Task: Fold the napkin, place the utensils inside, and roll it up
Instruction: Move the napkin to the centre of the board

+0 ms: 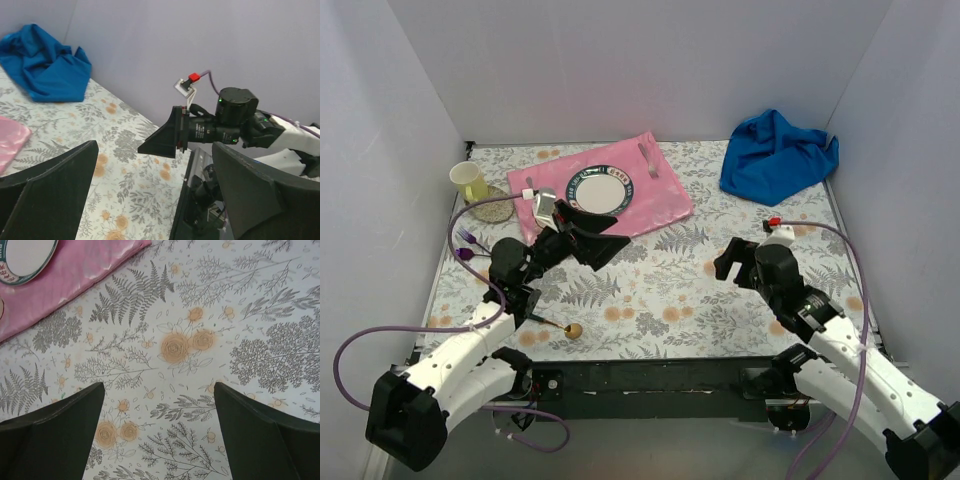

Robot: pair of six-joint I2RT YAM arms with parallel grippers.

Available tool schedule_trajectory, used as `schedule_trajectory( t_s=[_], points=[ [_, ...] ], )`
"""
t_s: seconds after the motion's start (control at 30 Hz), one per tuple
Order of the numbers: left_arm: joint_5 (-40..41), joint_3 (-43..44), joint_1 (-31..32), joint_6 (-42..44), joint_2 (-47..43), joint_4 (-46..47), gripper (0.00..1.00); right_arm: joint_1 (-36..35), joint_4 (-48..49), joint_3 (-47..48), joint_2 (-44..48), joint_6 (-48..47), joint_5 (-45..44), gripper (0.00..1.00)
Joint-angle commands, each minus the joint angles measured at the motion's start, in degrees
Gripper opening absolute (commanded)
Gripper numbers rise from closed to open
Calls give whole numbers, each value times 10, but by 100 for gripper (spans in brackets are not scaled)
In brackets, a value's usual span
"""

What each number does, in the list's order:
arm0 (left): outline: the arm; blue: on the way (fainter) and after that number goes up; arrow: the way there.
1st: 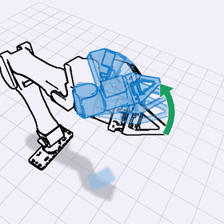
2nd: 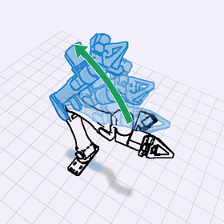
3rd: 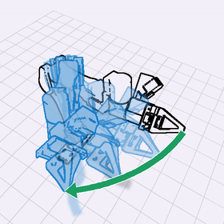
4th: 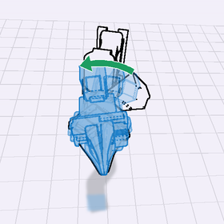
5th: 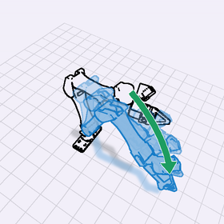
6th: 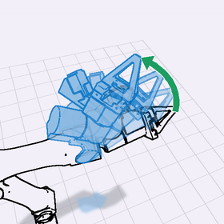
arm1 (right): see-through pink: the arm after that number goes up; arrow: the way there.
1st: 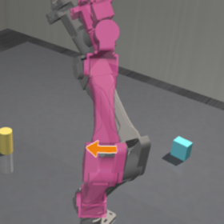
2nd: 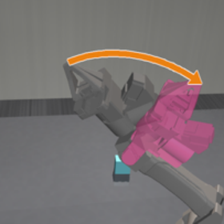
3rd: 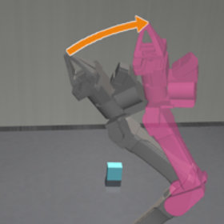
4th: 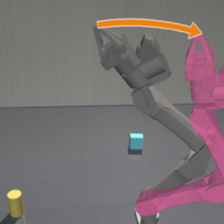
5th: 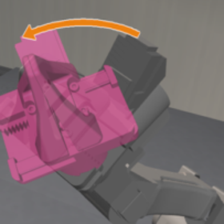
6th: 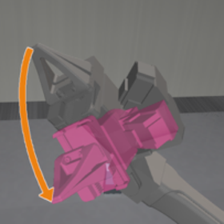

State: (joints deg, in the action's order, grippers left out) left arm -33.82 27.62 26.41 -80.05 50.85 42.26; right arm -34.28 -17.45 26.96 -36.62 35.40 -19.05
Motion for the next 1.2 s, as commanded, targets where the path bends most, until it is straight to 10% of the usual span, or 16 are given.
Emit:
schedule_trajectory(
  t_s=[0.0,0.17,0.67,0.83,1.03,1.17],
  points=[
    [67,61,0,57,-4,-140,98,32,-13,112,-109,-61,-48,99],
    [260,166,0,-70,2,-411,98,204,60,233,-294,-99,95,99],
    [104,291,-1,53,114,-573,98,321,-165,910,-962,-191,8,93],
    [77,322,0,53,170,-597,98,338,-192,912,-1008,-169,37,75],
    [82,346,5,52,222,-591,96,328,-155,770,-915,-170,98,3],
    [86,380,21,42,287,-585,96,281,-136,616,-794,-175,85,1]
  ],
)
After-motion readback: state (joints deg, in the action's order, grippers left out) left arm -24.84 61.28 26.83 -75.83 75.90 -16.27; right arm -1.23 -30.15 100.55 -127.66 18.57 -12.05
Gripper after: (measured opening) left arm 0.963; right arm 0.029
